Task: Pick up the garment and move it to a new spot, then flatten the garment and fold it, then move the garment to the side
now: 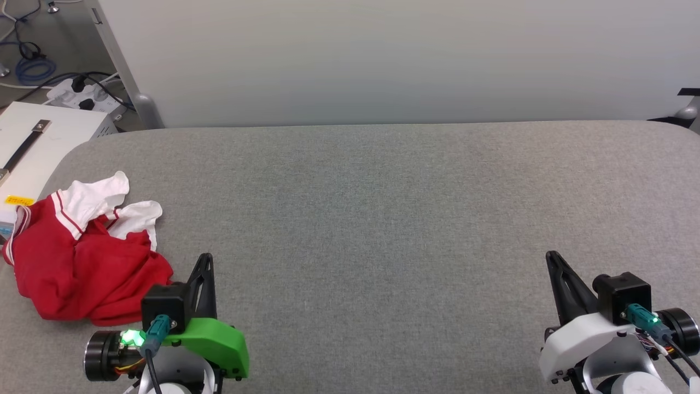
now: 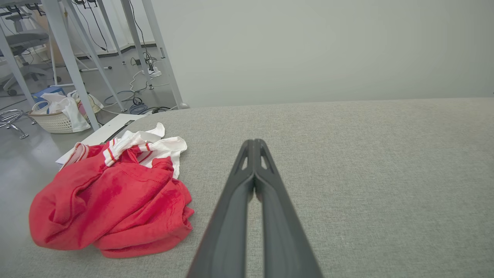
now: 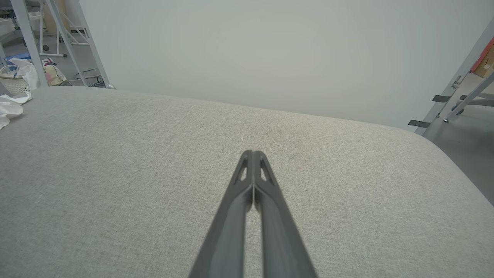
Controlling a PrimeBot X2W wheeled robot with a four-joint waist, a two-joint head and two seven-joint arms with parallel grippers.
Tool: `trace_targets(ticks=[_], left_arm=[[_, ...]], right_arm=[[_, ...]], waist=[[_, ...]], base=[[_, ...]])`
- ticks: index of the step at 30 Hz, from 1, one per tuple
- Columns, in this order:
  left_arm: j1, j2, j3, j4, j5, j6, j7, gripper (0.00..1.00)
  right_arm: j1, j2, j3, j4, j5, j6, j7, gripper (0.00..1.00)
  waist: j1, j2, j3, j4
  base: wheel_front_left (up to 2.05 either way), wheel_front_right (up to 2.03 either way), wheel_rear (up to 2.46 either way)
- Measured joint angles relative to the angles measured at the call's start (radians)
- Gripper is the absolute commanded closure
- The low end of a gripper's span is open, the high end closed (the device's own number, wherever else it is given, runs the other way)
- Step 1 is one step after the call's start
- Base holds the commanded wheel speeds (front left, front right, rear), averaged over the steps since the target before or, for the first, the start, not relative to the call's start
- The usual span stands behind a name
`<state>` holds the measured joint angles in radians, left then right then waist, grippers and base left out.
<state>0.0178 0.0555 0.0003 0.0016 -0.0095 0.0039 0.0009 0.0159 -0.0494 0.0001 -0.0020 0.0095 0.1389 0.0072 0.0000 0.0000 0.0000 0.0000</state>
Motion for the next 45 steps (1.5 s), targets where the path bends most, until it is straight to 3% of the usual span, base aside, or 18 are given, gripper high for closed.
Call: trace_targets(ticks=[21,22,45], left_arm=[[0.000,0.000,0.000,0.000,0.000,0.000,0.000,1.00],[0.000,0.000,0.000,0.000,0.000,0.000,0.000,0.00],[0.001,0.000,-0.018,0.017,-0.035,0.000,-0.031,0.00]], right_arm=[[0.000,0.000,0.000,0.000,0.000,0.000,0.000,1.00],[0.000,0.000,0.000,0.000,0.000,0.000,0.000,0.00],[0.001,0.000,0.000,0.000,0.046,0.001,-0.030,0.00]], waist=[[0.0000,0.0000,0.000,0.000],[0.0000,0.0000,0.000,0.000],[0.0000,0.0000,-0.001,0.000]], base=[[0.00,0.00,0.00],[0.00,0.00,0.00],[0.00,0.00,0.00]])
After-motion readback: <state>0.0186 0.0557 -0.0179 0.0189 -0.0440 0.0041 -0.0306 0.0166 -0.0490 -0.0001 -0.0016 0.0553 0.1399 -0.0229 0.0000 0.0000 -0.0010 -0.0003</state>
